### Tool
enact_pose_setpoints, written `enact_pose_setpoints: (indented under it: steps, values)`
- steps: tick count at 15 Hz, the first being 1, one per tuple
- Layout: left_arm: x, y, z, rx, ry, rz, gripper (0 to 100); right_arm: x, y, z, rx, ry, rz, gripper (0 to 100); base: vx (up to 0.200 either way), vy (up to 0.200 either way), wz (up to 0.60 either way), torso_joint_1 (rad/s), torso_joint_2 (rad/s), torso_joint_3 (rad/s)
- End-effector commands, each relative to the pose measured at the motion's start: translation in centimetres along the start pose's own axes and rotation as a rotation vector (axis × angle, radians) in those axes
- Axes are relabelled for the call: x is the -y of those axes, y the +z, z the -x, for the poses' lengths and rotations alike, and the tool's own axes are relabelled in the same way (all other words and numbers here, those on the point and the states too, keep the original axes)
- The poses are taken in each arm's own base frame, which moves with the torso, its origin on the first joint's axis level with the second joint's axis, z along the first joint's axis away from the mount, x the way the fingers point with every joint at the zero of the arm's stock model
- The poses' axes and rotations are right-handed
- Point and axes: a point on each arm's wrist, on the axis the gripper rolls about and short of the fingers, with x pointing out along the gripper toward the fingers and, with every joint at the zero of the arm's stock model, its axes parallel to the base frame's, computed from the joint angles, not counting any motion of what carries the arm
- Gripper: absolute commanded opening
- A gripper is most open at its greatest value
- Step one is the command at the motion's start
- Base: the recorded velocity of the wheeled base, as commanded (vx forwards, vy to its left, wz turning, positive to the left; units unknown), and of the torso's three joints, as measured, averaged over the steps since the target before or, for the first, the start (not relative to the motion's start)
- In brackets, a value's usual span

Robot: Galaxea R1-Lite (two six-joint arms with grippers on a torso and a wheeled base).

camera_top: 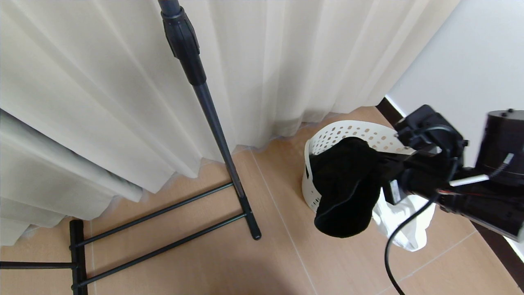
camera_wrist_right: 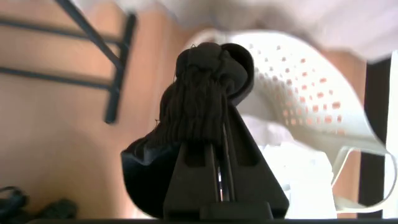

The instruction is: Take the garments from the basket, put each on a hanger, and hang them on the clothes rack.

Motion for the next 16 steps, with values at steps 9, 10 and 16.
enact_pose_setpoints:
  steps: [9, 10, 16]
  values:
    - [0.0, 0.0, 0.0, -0.003, 0.000, -0.003, 100, 0.2, 0.8, 6.6, 0.164, 0.017, -0.018, 0, 0.000, 0.000, 0.00, 0.002, 0.00, 0.081]
    - [0.0, 0.0, 0.0, -0.001, 0.000, -0.003, 100, 0.3, 0.8, 6.6, 0.166, 0.013, -0.032, 0, 0.000, 0.000, 0.00, -0.002, 0.00, 0.198]
    - [0.0, 0.0, 0.0, -0.001, 0.000, -0.003, 100, 1.0, 0.7, 6.3, 0.157, -0.003, -0.047, 0, 0.000, 0.000, 0.00, -0.001, 0.00, 0.199]
